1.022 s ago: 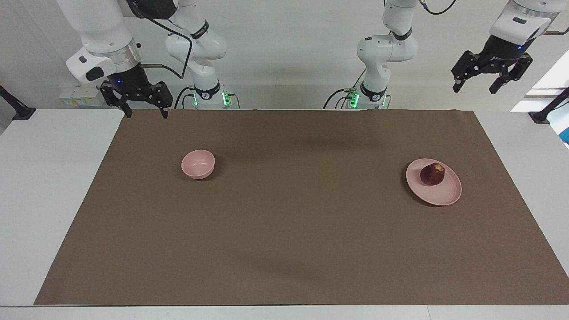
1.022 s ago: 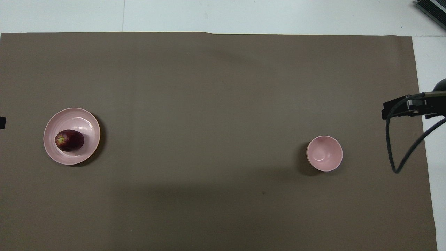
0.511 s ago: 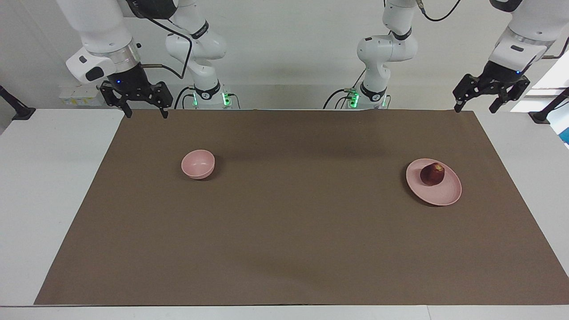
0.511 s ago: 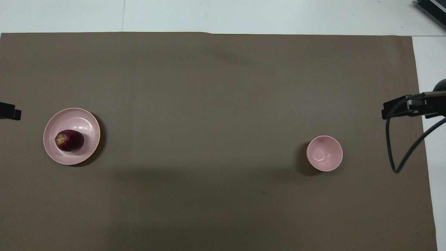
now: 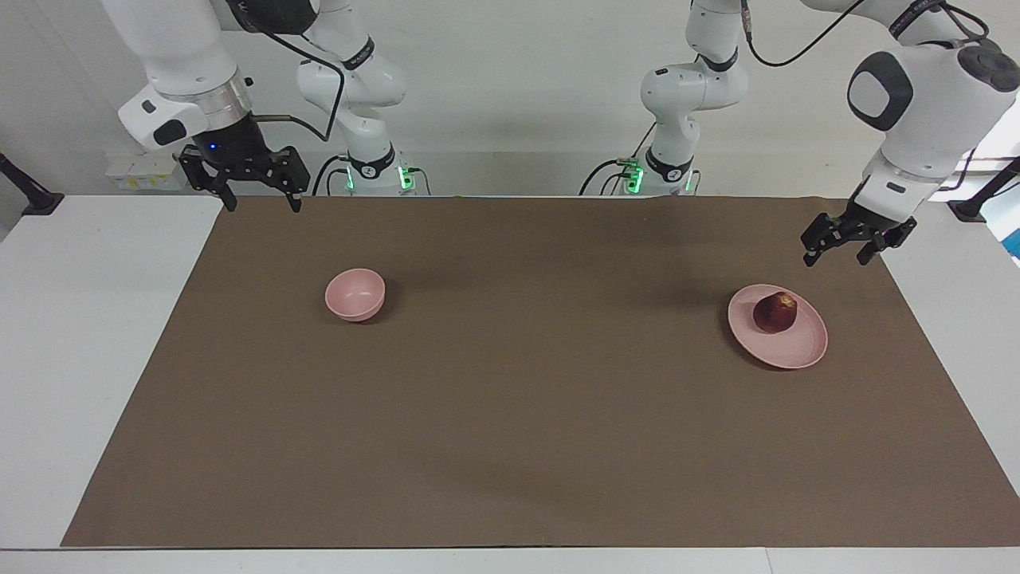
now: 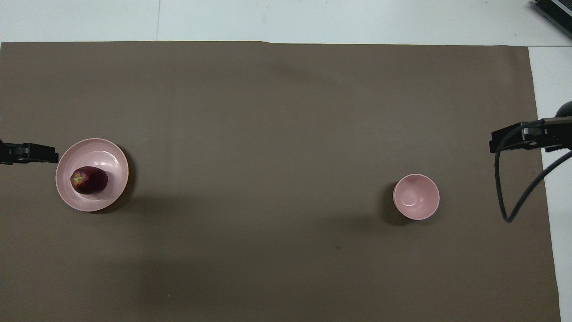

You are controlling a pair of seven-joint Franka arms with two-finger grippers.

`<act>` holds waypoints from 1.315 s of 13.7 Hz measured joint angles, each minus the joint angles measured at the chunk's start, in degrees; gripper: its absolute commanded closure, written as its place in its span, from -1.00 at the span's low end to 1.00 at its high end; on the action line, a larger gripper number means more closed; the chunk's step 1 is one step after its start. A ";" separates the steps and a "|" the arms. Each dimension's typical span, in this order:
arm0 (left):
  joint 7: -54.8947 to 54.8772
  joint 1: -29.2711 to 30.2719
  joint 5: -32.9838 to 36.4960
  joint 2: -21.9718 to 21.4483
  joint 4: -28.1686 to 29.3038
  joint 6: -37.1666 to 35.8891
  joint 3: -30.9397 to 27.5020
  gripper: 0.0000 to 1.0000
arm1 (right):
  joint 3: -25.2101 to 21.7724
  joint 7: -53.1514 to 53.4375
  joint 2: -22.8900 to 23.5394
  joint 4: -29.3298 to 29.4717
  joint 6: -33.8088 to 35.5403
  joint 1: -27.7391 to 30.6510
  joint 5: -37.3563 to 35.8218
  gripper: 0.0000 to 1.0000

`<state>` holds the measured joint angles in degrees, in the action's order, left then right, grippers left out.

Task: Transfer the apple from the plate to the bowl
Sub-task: 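Reach the left gripper down to the apple on the pink plate, then grasp and lift the apple with the left gripper while the right gripper advances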

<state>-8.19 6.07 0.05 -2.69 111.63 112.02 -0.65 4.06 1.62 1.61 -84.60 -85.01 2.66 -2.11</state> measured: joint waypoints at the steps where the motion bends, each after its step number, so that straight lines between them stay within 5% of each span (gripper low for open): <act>1: -0.01 0.04 0.00 0.01 2.33 2.76 0.03 -1.00 | 0.00 0.00 0.00 0.00 0.00 0.00 0.00 -1.00; 7: -0.01 0.04 0.00 2.63 14.77 19.39 0.27 -1.00 | 0.00 0.00 0.00 0.00 0.00 0.00 0.00 -1.00; 13: -0.01 0.04 0.00 6.48 18.07 26.70 0.27 -1.00 | 0.00 0.00 0.00 0.00 0.00 0.00 0.00 -1.00; 14: -0.01 0.04 0.00 6.48 18.08 26.73 0.27 -0.80 | 0.00 0.00 0.00 0.00 0.00 0.00 0.00 -1.00; 18: -0.02 0.06 0.00 6.30 18.05 26.73 0.30 0.62 | 0.00 0.00 0.00 0.00 0.00 0.00 0.00 -1.00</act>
<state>-8.21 6.13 0.05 3.62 129.69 138.75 -0.36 4.06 1.62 1.61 -84.60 -85.01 2.66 -2.11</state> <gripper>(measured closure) 0.322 0.000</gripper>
